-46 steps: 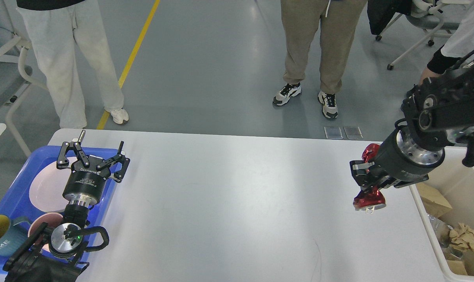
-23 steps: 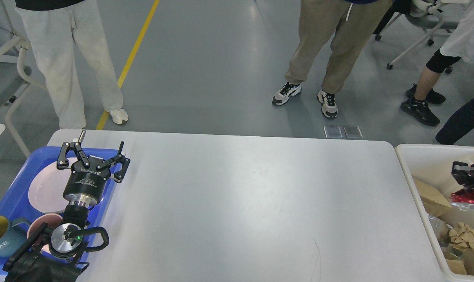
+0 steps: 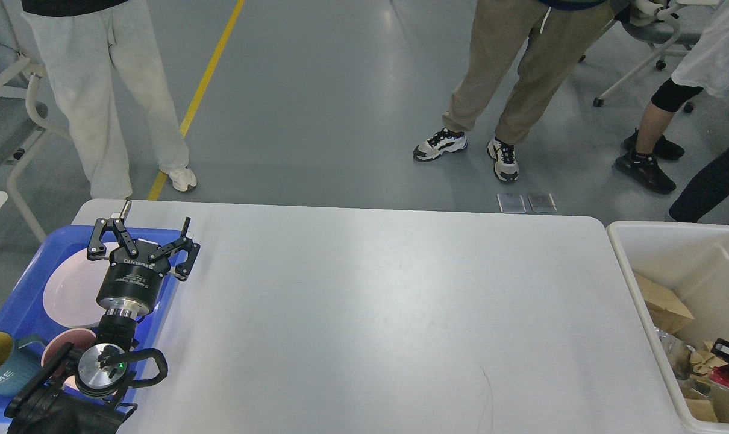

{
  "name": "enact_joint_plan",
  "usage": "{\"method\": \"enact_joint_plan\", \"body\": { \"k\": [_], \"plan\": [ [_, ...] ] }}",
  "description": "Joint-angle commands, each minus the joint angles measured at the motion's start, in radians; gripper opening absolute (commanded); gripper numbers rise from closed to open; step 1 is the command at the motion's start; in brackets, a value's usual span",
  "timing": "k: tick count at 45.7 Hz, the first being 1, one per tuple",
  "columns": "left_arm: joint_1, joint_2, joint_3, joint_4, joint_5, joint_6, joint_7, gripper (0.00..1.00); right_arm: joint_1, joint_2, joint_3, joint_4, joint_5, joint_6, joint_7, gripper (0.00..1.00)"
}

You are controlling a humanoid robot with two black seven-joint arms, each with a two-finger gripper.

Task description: Tidy desktop

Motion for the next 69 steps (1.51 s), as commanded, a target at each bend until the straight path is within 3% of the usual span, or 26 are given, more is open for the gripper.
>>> {"method": "enact_joint_plan", "body": {
  "k": [1,5,37,38,41,43,48,61,65,69],
  "plan": [
    [0.000,0.000,0.000,0.000,0.000,0.000,0.000,0.96,-0.213,0.165,0.037,-0.303,0.006,0.000,-0.003,0.00],
    [0.000,0.000,0.000,0.000,0.000,0.000,0.000,0.96,-0.273,0.205,0.043,-0.374,0.006,-0.002,-0.017,0.00],
    [0.000,0.000,0.000,0.000,0.000,0.002,0.000,0.96,-0.281,0.199,0.103,-0.383,0.001,-0.023,-0.023,0.00],
    [0.000,0.000,0.000,0.000,0.000,0.002,0.000,0.96,-0.278,0.196,0.102,-0.383,0.001,-0.033,-0.023,0.38],
    [0.000,0.000,0.000,0.000,0.000,0.002,0.000,0.96,-0.276,0.196,0.102,-0.383,0.001,-0.085,-0.021,0.83],
    [0.000,0.000,0.000,0.000,0.000,0.002,0.000,0.96,-0.276,0.196,0.100,-0.383,0.001,-0.131,-0.021,1.00],
    [0.000,0.000,0.000,0.000,0.000,0.000,0.000,0.96,-0.279,0.196,0.106,-0.380,0.001,-0.192,-0.021,1.00],
    [0.000,0.000,0.001,0.000,0.000,0.000,0.000,0.96,-0.269,0.187,0.171,-0.388,0.012,-0.209,-0.021,1.00],
    [0.000,0.000,0.001,0.000,0.000,0.000,0.000,0.96,-0.252,0.184,0.269,-0.391,0.029,-0.211,-0.021,1.00],
    [0.000,0.000,0.000,0.000,0.000,0.002,0.000,0.96,-0.189,0.168,0.500,-0.388,0.043,-0.203,-0.020,1.00]
  ]
}}
